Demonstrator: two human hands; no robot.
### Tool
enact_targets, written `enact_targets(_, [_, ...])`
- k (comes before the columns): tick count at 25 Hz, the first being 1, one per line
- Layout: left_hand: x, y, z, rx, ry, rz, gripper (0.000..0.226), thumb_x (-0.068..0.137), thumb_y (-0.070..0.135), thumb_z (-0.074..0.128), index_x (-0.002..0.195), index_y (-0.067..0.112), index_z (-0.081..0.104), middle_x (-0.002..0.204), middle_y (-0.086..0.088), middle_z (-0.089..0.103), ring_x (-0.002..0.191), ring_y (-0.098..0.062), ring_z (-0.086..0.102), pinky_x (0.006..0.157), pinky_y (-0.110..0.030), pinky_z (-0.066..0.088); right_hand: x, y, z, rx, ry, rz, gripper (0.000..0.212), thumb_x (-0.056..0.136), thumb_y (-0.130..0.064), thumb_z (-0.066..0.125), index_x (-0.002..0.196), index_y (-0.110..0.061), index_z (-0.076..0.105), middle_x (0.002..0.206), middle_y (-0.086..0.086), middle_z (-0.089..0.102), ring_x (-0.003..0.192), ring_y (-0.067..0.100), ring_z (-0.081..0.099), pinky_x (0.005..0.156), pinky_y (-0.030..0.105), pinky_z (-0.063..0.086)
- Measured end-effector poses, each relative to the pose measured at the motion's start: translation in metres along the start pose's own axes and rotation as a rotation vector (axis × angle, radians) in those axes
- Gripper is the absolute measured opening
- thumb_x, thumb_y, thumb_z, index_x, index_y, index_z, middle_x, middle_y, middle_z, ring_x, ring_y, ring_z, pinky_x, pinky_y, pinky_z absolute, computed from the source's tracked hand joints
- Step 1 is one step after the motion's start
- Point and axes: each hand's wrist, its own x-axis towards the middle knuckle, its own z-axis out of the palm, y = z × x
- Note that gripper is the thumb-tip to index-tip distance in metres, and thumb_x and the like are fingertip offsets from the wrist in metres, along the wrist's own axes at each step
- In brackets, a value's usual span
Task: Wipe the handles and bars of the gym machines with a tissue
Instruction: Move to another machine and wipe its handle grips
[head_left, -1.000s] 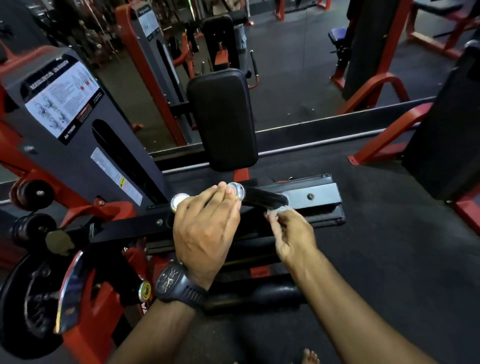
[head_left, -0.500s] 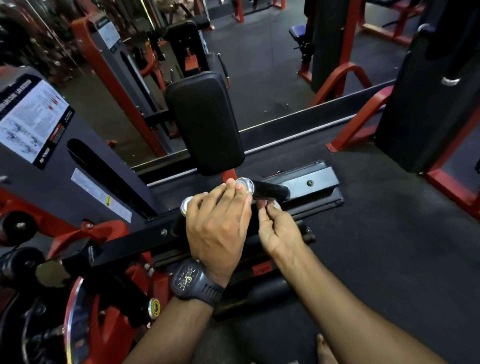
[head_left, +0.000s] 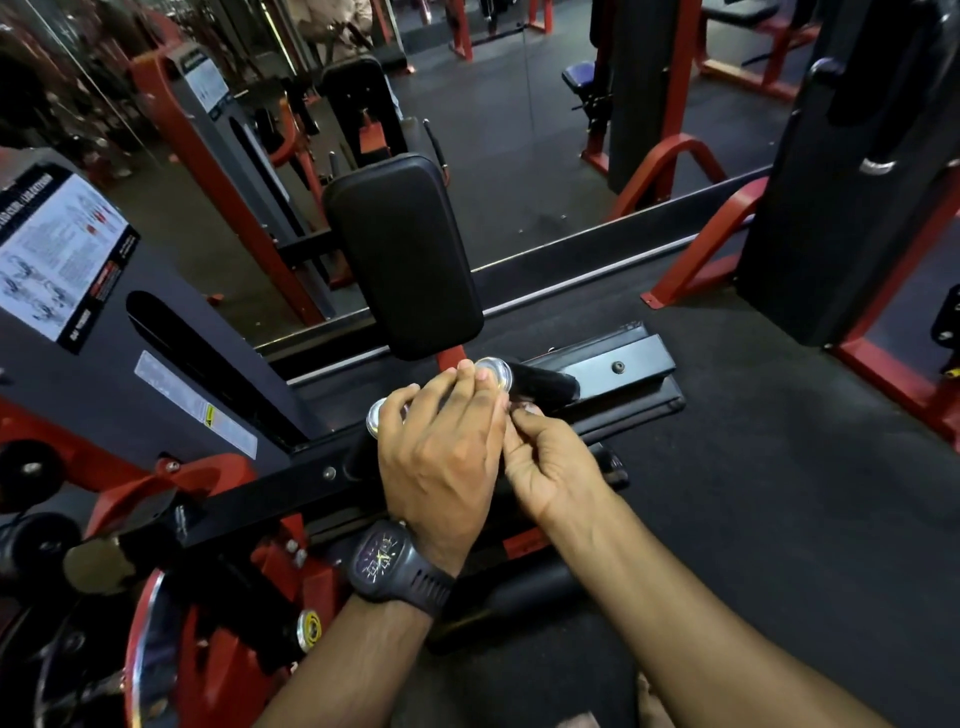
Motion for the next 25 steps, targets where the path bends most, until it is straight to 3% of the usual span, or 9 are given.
enact_targets(3, [-0.001,-0.001,0.0,0.002,-0.012,0.001,0.022,0.099,0.024,0.059,0.106,0.011,0.075,0.109,-0.001,0.074,0.105,-0.019,0.067,0.089,-0.041,0.046,-0.017,-0.004,0.004,0.075,-0.089,0.098,0.023,0.097,0.012,0.042,0.11,0.011,0.061,0.121,0.026,0.065,0.102,0.027,0.068,0.083,0.031,0.057])
enact_targets(5, [-0.002,-0.001,0.0,-0.003,-0.017,-0.004,0.021,0.097,0.024,0.061,0.108,0.012,0.075,0.11,-0.001,0.074,0.106,-0.019,0.067,0.089,-0.042,0.047,-0.032,-0.006,0.004,-0.03,-0.11,0.059,0.022,0.094,0.012,0.048,0.109,0.01,0.064,0.109,0.022,0.069,0.104,0.024,0.069,0.083,0.029,0.058])
enact_targets(8, [-0.002,0.0,-0.001,-0.031,-0.014,-0.012,0.02,0.096,0.023,0.064,0.108,0.012,0.075,0.113,0.0,0.073,0.107,-0.017,0.067,0.089,-0.04,0.046,-0.047,-0.016,-0.001,-0.386,-0.074,-0.298,0.014,0.089,0.008,0.062,0.099,0.003,0.069,0.092,0.016,0.073,0.088,0.02,0.073,0.079,0.024,0.06])
enact_targets(10, [-0.002,0.001,-0.001,-0.035,-0.011,-0.021,0.019,0.097,0.022,0.064,0.108,0.012,0.075,0.113,0.0,0.073,0.108,-0.017,0.067,0.089,-0.04,0.047,-0.047,-0.033,0.003,-0.721,-0.104,-0.637,0.018,0.087,0.004,0.068,0.101,-0.005,0.073,0.094,0.009,0.076,0.091,0.019,0.072,0.084,0.026,0.058])
enact_targets(12, [-0.002,0.002,0.0,-0.03,-0.012,-0.032,0.02,0.098,0.023,0.062,0.109,0.011,0.075,0.114,-0.001,0.072,0.109,-0.018,0.066,0.089,-0.041,0.048,-0.036,-0.049,0.013,-1.13,-0.244,-0.827,0.026,0.087,0.005,0.067,0.103,-0.013,0.076,0.098,-0.001,0.076,0.097,0.011,0.071,0.087,0.024,0.054])
enact_targets(16, [-0.006,0.005,0.002,-0.008,-0.005,-0.046,0.022,0.099,0.022,0.06,0.113,0.011,0.074,0.117,-0.001,0.072,0.11,-0.019,0.066,0.088,-0.043,0.049,-0.002,-0.077,0.042,-1.689,-0.651,-0.784,0.034,0.089,0.008,0.061,0.102,-0.019,0.075,0.097,-0.01,0.074,0.097,0.003,0.069,0.091,0.024,0.053])
enact_targets(19, [-0.006,0.009,0.004,-0.004,0.007,-0.074,0.022,0.099,0.02,0.061,0.113,0.009,0.073,0.117,-0.002,0.072,0.11,-0.019,0.066,0.087,-0.043,0.049,0.011,-0.1,0.061,-1.997,-0.81,-0.651,0.024,0.091,0.001,0.064,0.103,-0.017,0.076,0.094,-0.014,0.073,0.092,-0.006,0.066,0.084,0.015,0.05])
enact_targets(21, [-0.008,0.012,0.004,0.013,0.013,-0.085,0.022,0.099,0.02,0.061,0.114,0.009,0.073,0.118,-0.002,0.071,0.11,-0.02,0.066,0.087,-0.042,0.049,0.013,-0.102,0.068,-2.048,-0.888,-0.633,0.024,0.09,0.002,0.065,0.103,-0.015,0.076,0.094,-0.015,0.073,0.092,-0.007,0.066,0.083,0.014,0.05])
enact_targets(25, [-0.01,0.016,0.007,0.049,0.031,-0.098,0.022,0.099,0.018,0.061,0.115,0.009,0.073,0.12,-0.002,0.07,0.111,-0.02,0.066,0.087,-0.041,0.049,0.022,-0.102,0.057,-2.0,-0.935,-0.765,0.022,0.091,0.001,0.064,0.101,-0.015,0.076,0.096,-0.01,0.075,0.093,0.0,0.069,0.088,0.025,0.055])
